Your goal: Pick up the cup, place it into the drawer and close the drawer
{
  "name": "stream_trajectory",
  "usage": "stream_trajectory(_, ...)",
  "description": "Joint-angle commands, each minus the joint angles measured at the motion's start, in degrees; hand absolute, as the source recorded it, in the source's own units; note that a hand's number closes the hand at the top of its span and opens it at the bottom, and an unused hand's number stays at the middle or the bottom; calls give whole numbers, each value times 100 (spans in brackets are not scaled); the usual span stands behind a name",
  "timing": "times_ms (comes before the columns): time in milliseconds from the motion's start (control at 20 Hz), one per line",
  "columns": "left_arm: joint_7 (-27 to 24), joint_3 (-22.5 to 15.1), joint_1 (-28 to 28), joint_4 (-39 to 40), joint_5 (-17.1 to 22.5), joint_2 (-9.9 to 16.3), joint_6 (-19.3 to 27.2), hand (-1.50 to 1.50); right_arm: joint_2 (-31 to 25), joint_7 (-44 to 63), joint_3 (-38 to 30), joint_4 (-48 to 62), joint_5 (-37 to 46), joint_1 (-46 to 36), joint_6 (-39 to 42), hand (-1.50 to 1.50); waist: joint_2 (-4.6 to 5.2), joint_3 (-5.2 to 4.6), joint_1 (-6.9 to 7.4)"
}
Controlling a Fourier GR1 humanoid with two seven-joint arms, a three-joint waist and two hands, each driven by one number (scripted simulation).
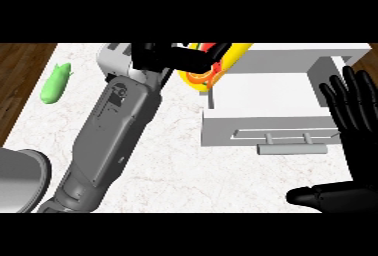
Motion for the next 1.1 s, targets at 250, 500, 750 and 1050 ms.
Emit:
stream_trajectory(250, -676, -508, -944, 1682, 614, -14, 580, 150, -38, -297, -175, -36, -259, 272, 247, -150, 17, 2, -90)
stream_trajectory(500, -871, -923, -998, 2147, 1033, -15, 661, 150, 130, -204, 185, -129, 187, 304, 53, -150, 17, 0, -90)
stream_trajectory(750, -1045, -1027, -1623, 3152, 1426, -15, 554, 150, -33, -306, -109, 115, -75, 147, 202, -150, 56, 3, -201)
stream_trajectory(1050, -1142, -1802, -1801, 3603, 1790, -15, 945, 150, -67, -74, -16, -1, -120, -120, 187, -150, 82, 4, -334)
